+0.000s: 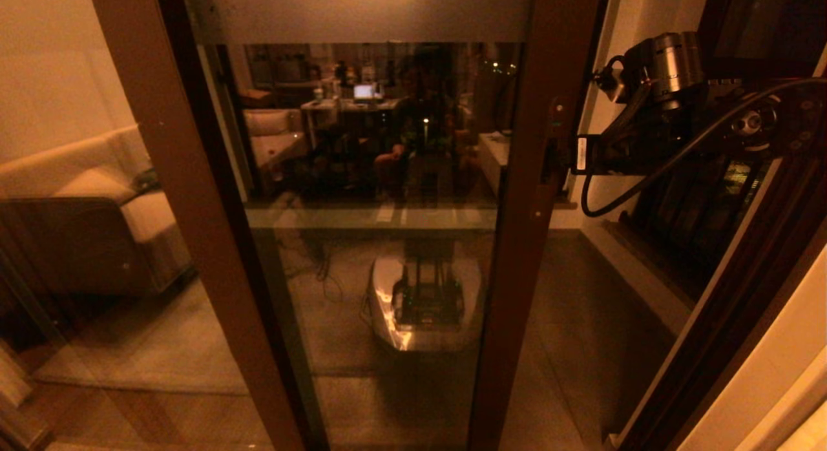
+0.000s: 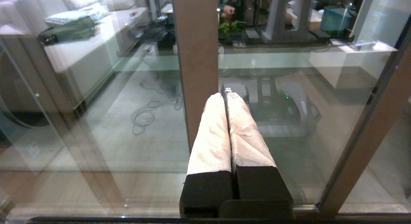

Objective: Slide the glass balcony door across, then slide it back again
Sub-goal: Close the slid door

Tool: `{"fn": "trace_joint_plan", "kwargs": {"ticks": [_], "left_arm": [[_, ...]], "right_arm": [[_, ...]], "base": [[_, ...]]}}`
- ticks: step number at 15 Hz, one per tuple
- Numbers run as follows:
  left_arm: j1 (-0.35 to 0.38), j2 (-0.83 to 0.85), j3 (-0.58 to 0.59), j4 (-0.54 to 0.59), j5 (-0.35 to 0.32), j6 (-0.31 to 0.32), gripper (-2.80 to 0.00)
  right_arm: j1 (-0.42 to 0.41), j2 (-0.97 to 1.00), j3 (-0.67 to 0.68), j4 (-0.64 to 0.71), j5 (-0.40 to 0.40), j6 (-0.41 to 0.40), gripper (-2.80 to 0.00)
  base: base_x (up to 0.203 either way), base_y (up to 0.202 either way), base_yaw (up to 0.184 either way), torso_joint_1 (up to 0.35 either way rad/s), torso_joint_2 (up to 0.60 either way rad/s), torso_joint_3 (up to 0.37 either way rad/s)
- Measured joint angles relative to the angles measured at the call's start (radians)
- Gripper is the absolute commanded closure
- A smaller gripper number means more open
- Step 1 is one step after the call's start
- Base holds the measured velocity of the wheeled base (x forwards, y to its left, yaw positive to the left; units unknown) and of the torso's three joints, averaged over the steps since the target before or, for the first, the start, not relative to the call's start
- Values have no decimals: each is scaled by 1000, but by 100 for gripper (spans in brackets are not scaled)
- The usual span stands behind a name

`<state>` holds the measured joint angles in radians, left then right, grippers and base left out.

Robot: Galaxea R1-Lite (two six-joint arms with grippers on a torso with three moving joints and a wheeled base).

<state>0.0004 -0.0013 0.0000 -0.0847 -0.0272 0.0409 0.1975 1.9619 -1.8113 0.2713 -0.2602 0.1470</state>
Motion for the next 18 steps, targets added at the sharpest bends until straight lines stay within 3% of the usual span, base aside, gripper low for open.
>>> {"fn": "trace_joint_plan", "kwargs": {"ticks": [7, 18], "left_arm": [[1, 0, 0, 0, 0, 0, 0], [0, 0, 0, 0, 0, 0, 0]], "right_arm": [[-52, -17, 31, -12, 2, -8, -280], [-69, -78, 120, -14, -2, -7, -280]], "base": [[0, 0, 0, 0, 0, 0], [0, 0, 0, 0, 0, 0]]}}
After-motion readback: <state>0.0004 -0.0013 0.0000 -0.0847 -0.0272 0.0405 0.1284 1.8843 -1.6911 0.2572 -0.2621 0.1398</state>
